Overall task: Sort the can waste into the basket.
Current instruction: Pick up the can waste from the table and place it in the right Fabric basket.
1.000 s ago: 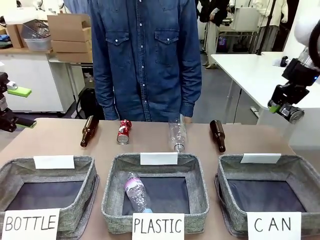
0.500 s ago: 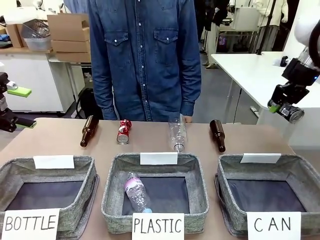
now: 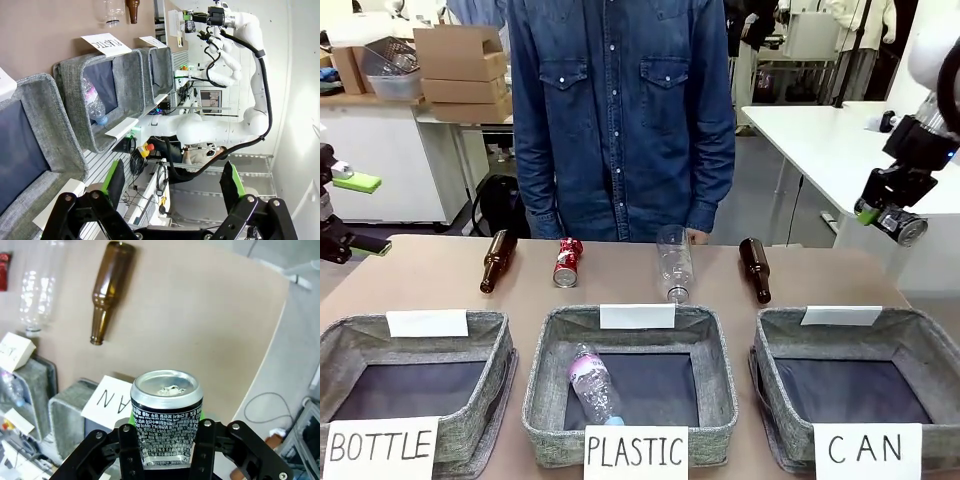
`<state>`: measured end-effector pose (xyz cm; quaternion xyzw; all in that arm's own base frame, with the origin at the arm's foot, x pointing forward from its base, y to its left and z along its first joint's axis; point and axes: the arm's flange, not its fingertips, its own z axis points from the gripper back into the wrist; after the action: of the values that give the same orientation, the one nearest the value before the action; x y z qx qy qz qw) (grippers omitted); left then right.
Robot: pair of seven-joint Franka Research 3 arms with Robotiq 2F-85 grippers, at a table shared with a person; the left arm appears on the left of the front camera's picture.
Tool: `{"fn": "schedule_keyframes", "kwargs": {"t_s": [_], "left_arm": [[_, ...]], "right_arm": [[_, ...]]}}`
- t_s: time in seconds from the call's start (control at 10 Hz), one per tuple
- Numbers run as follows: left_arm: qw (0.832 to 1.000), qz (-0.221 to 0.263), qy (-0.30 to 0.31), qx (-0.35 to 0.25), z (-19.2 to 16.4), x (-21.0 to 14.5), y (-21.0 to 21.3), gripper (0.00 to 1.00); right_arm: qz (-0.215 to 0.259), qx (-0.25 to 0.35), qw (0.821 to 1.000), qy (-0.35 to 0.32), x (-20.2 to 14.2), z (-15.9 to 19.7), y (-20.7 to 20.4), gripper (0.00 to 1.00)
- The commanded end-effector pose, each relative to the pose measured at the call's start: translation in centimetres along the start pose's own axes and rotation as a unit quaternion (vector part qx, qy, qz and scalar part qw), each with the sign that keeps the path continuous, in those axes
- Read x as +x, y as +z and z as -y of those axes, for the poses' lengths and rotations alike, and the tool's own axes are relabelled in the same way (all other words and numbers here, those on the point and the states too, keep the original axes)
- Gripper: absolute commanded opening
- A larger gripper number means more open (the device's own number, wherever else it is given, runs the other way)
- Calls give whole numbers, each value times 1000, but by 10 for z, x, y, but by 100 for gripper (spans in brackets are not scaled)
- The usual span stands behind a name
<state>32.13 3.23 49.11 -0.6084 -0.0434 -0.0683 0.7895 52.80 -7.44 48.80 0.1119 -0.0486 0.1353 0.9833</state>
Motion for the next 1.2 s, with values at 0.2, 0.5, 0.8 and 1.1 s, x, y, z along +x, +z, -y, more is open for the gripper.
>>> {"fn": "schedule_keyframes", "kwargs": {"t_s": [0.2, 0.5, 0.8, 1.1], "left_arm": [[1000, 4, -11, -11, 3, 1, -1, 100], [1000, 4, -11, -11, 3, 1, -1, 100], [1000, 4, -11, -11, 3, 1, -1, 100], [1000, 4, -11, -11, 3, 1, -1, 100]], "right_arm": [[26, 58, 994, 94, -15, -47, 24, 43], [53, 85, 933, 346, -114, -94, 65, 43], [99, 48, 855, 507, -210, -116, 56, 43], [139, 44, 836, 529, -211, -127, 42, 43]]}}
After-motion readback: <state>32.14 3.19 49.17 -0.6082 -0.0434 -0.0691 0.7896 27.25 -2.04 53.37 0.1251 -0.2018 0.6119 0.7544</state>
